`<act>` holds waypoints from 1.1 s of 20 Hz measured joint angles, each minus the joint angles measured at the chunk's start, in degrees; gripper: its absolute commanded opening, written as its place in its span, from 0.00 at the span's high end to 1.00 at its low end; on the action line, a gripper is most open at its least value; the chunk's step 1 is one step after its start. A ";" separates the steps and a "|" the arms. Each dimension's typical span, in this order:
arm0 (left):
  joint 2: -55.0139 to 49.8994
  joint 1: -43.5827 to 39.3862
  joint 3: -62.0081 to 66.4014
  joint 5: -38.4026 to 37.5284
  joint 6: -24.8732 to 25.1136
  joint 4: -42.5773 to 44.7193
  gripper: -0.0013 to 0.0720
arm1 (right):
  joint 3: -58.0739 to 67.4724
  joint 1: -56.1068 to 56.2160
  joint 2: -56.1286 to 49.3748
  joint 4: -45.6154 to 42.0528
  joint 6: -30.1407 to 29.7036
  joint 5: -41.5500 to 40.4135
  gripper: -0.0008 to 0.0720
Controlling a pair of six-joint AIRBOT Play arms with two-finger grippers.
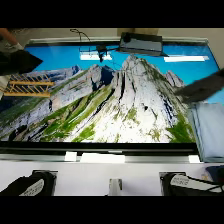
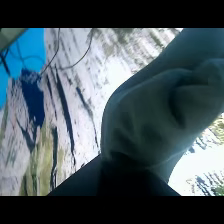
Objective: Fold the shirts.
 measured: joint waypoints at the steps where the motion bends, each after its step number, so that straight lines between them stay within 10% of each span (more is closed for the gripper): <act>1: 0.00 -0.11 0.00 -0.04 0.02 0.00 0.93 | 0.61 -2.82 0.15 -0.44 0.83 0.96 0.95; 22: 0.02 -3.43 0.00 -0.26 0.09 -0.04 0.93 | -15.56 -18.64 3.98 -35.26 6.67 14.56 0.95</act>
